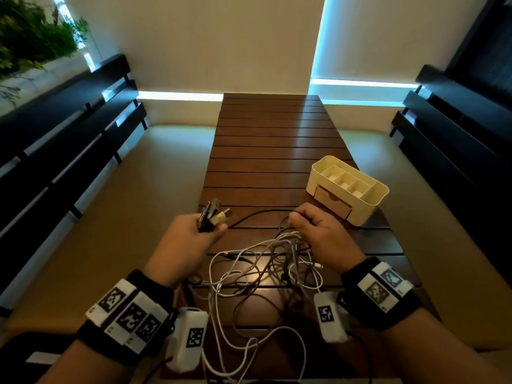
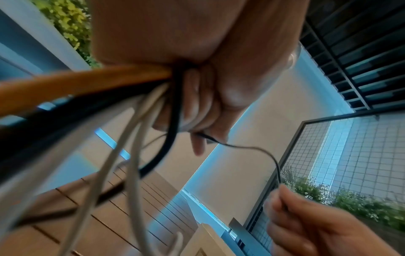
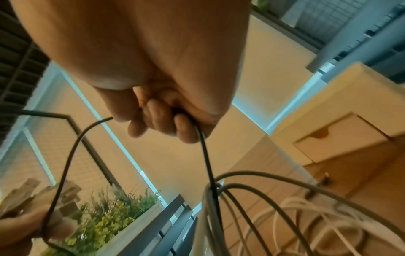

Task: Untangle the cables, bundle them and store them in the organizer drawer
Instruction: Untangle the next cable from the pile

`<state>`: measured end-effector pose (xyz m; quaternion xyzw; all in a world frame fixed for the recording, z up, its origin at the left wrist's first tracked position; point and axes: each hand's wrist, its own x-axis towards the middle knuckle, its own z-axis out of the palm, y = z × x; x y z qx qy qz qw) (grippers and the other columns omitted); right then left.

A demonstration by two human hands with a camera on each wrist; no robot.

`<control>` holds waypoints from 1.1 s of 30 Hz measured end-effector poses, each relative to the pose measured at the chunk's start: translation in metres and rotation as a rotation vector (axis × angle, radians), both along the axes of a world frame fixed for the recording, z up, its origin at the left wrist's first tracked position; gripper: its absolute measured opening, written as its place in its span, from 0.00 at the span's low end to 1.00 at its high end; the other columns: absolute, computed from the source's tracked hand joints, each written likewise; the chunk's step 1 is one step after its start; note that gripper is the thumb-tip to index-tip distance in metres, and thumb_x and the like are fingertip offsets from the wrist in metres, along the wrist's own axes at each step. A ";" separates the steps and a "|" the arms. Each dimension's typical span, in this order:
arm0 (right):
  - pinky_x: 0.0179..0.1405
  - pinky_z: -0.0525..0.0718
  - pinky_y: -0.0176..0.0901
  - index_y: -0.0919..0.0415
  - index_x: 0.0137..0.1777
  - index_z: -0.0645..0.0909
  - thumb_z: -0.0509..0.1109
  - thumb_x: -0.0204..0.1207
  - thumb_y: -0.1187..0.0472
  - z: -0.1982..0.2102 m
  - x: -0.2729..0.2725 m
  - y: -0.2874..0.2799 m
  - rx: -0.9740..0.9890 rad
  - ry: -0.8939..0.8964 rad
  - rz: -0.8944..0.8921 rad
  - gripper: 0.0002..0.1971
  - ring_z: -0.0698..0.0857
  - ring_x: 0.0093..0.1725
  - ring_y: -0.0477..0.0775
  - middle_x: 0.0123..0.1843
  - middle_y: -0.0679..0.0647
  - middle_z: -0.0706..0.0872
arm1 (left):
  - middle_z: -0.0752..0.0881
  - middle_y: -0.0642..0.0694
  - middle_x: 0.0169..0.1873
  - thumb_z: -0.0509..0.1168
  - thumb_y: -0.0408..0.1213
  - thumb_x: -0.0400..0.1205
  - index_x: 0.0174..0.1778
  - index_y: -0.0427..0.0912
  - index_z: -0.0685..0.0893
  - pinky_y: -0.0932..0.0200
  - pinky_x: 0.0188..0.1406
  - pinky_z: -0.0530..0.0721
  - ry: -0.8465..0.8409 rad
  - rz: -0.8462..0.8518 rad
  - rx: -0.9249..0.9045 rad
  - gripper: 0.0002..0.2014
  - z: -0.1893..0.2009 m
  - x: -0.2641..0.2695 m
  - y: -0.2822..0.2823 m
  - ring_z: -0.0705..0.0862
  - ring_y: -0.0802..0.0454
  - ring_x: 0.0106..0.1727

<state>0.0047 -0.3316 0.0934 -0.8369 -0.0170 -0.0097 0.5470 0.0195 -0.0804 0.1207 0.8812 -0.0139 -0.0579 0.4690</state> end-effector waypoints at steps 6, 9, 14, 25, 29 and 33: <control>0.45 0.85 0.44 0.53 0.49 0.85 0.65 0.84 0.52 0.005 0.009 0.001 -0.486 -0.135 0.056 0.10 0.82 0.41 0.43 0.42 0.46 0.84 | 0.87 0.36 0.39 0.68 0.44 0.83 0.48 0.43 0.87 0.58 0.33 0.74 -0.237 0.142 -0.135 0.08 0.018 -0.007 -0.012 0.78 0.49 0.37; 0.48 0.86 0.51 0.55 0.51 0.86 0.65 0.83 0.50 0.002 0.009 0.002 -0.597 -0.162 0.081 0.11 0.81 0.43 0.46 0.43 0.47 0.82 | 0.87 0.57 0.43 0.69 0.41 0.83 0.55 0.52 0.87 0.71 0.38 0.75 -0.277 0.097 -0.228 0.07 0.026 -0.010 -0.020 0.82 0.69 0.39; 0.38 0.77 0.33 0.49 0.48 0.84 0.67 0.83 0.56 0.018 0.002 0.020 -0.470 -0.322 0.207 0.05 0.78 0.40 0.42 0.41 0.44 0.79 | 0.85 0.54 0.34 0.67 0.43 0.84 0.46 0.47 0.87 0.70 0.31 0.72 -0.192 -0.305 0.010 0.06 0.014 -0.009 -0.038 0.78 0.65 0.31; 0.42 0.84 0.39 0.48 0.44 0.82 0.63 0.85 0.50 -0.022 -0.004 0.014 -0.116 0.175 0.140 0.10 0.84 0.37 0.41 0.39 0.46 0.85 | 0.63 0.50 0.18 0.65 0.45 0.82 0.35 0.39 0.81 0.65 0.17 0.61 0.034 -0.125 -0.716 0.14 0.025 -0.020 -0.023 0.59 0.56 0.16; 0.37 0.83 0.40 0.52 0.45 0.83 0.60 0.87 0.49 -0.039 -0.006 -0.004 -0.097 0.261 -0.030 0.14 0.83 0.35 0.41 0.38 0.48 0.84 | 0.61 0.50 0.19 0.64 0.44 0.82 0.38 0.37 0.79 0.66 0.18 0.58 0.066 -0.060 -0.768 0.14 0.030 -0.015 -0.005 0.57 0.56 0.16; 0.40 0.79 0.44 0.50 0.45 0.83 0.63 0.86 0.51 -0.028 -0.005 -0.004 -0.038 0.141 -0.081 0.10 0.81 0.38 0.46 0.37 0.45 0.84 | 0.64 0.53 0.17 0.63 0.43 0.86 0.40 0.37 0.83 0.62 0.23 0.60 0.097 -0.021 -0.470 0.15 0.009 -0.011 0.008 0.59 0.55 0.17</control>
